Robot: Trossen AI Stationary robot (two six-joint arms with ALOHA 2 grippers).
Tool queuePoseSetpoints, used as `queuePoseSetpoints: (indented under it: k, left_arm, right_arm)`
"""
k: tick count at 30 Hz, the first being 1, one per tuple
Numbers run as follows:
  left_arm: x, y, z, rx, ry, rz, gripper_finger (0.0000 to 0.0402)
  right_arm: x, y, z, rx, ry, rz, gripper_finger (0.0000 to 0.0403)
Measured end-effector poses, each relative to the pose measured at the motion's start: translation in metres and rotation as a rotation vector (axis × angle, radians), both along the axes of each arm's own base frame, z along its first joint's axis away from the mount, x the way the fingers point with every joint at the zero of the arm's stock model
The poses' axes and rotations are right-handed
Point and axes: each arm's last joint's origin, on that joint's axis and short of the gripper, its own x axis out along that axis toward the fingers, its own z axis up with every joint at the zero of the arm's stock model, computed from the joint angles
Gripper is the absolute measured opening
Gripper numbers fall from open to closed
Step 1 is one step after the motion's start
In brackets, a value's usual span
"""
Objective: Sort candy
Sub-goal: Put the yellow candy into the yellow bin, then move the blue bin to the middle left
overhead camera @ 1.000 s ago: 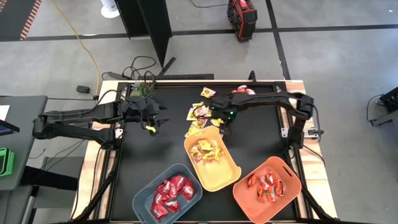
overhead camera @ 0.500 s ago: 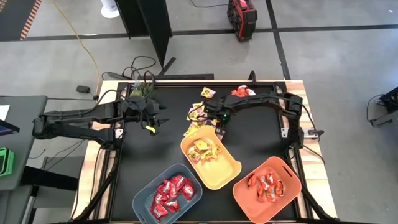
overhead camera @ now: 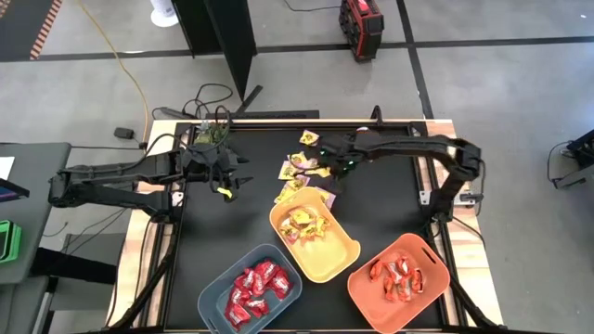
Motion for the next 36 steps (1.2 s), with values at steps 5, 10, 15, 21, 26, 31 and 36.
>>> queuePoseSetpoints:
  k: [5,10,15,21,26,31,36]
  left_arm:
    - [0.001,0.0,-0.001,-0.021,-0.001,0.012,0.0258]
    - [0.006,0.002,-0.006,-0.033,0.023,0.022,0.0258]
    - [0.014,0.011,-0.014,-0.034,0.058,0.073,0.0258]
    - [0.018,0.026,-0.022,-0.069,0.079,0.15,0.0258]
    - [0.02,0.03,-0.025,-0.083,0.087,0.173,0.0258]
    - [0.021,0.029,-0.025,-0.108,0.069,0.148,0.0258]
    - [0.022,0.026,-0.02,-0.156,0.06,0.086,0.0258]
  right_arm:
    - [-0.024,0.016,0.047,-0.032,-0.152,0.026,0.0001]
    - [-0.04,0.053,0.081,0.008,-0.298,0.115,0.0001]
    - [-0.037,0.1,0.085,0.071,-0.346,0.205,0.0]
    - [-0.02,0.15,0.065,0.101,-0.307,0.32,0.0008]
    - [-0.007,0.171,0.046,0.071,-0.269,0.319,0.0017]
    - [0.004,0.167,0.023,0.069,-0.172,0.222,0.0085]
    - [0.011,0.167,0.007,0.058,-0.114,0.224,0.0206]
